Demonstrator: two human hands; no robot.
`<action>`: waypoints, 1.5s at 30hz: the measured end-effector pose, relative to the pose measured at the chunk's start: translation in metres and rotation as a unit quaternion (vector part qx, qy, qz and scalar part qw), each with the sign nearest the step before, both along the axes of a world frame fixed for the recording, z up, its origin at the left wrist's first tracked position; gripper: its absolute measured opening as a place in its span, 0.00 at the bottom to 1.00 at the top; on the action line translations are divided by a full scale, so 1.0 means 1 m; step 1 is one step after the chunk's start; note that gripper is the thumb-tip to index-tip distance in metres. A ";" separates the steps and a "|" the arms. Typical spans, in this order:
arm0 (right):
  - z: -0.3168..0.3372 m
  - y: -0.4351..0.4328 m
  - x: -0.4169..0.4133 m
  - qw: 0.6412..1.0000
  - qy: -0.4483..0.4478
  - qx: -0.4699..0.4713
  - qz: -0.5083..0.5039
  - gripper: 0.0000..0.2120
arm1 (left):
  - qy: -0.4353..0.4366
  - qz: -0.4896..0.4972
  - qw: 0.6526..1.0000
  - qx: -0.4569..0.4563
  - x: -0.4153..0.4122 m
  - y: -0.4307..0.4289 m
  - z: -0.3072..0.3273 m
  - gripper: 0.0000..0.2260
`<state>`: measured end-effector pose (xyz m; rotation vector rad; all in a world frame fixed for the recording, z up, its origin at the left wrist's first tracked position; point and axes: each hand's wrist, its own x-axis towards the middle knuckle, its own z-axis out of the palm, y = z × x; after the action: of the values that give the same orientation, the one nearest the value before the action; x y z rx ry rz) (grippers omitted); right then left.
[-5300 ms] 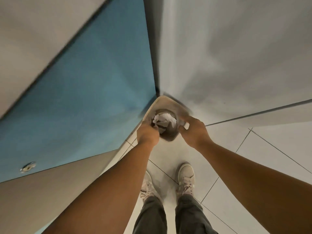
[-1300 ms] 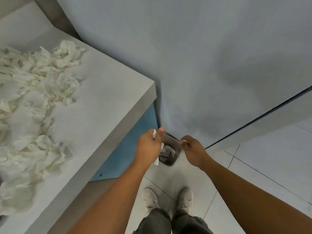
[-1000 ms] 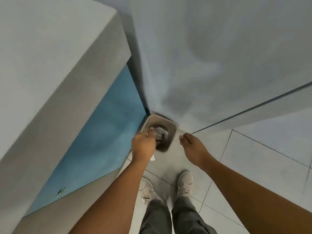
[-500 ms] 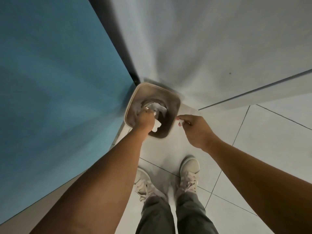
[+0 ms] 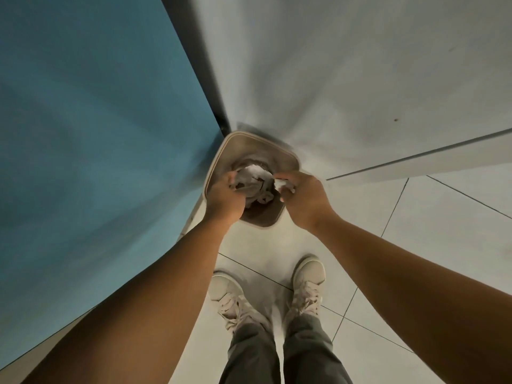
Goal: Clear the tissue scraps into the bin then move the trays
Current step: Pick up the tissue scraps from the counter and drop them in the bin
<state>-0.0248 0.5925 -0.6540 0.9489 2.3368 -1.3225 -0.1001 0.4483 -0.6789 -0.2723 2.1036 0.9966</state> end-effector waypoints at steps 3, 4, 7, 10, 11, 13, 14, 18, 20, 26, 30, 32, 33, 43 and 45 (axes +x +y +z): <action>-0.011 -0.016 -0.023 0.998 -0.015 0.003 0.062 0.18 | 0.031 0.023 0.999 0.001 -0.001 -0.018 0.003 0.20; -0.017 -0.019 -0.027 0.997 -0.031 0.003 0.076 0.19 | 0.036 0.025 0.999 0.000 0.000 -0.023 0.004 0.20; -0.025 -0.024 -0.029 0.993 -0.072 0.004 0.097 0.23 | 0.039 0.035 0.999 0.001 0.004 -0.034 0.008 0.20; -0.007 -0.021 -0.022 0.991 -0.084 0.025 0.101 0.25 | 0.053 0.023 0.998 0.001 0.012 -0.040 0.025 0.19; 0.003 -0.018 -0.017 0.990 -0.085 0.032 0.104 0.25 | 0.058 0.013 0.998 -0.003 0.016 -0.040 0.034 0.19; 0.032 -0.013 -0.006 0.991 -0.085 0.033 0.103 0.23 | 0.067 -0.005 0.998 -0.008 0.024 -0.041 0.058 0.18; 0.047 -0.010 0.000 0.991 -0.083 0.029 0.098 0.21 | 0.069 -0.010 0.998 -0.008 0.029 -0.040 0.069 0.18; 0.132 -0.001 0.018 0.993 -0.049 0.043 0.103 0.19 | 0.110 -0.046 0.993 -0.006 0.047 -0.032 0.139 0.17; 0.180 -0.001 0.020 0.991 -0.024 0.051 0.119 0.19 | 0.167 -0.063 0.984 -0.012 0.051 -0.028 0.183 0.17; 0.323 -0.010 0.022 0.976 0.108 0.067 0.175 0.16 | 0.295 -0.087 0.951 -0.037 0.054 -0.021 0.330 0.14; 0.404 -0.017 0.022 0.958 0.174 0.087 0.210 0.15 | 0.343 -0.071 0.936 -0.022 0.057 -0.032 0.419 0.17; 0.436 -0.022 0.023 0.950 0.208 0.088 0.214 0.16 | 0.368 -0.060 0.928 -0.019 0.061 -0.043 0.458 0.18; 0.451 -0.026 0.024 0.946 0.226 0.086 0.216 0.18 | 0.382 -0.052 0.923 -0.018 0.064 -0.052 0.474 0.18; 0.542 -0.093 0.000 0.893 0.317 0.022 0.320 0.19 | 0.469 0.104 0.876 -0.037 0.088 -0.158 0.586 0.15; 0.551 -0.114 -0.009 0.877 0.326 0.015 0.351 0.18 | 0.472 0.126 0.871 -0.045 0.090 -0.182 0.596 0.15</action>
<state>-0.0341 0.4782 -0.1029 -0.4454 2.7382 -1.3863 -0.0106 0.2666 -0.0830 -0.1030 3.0635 1.3614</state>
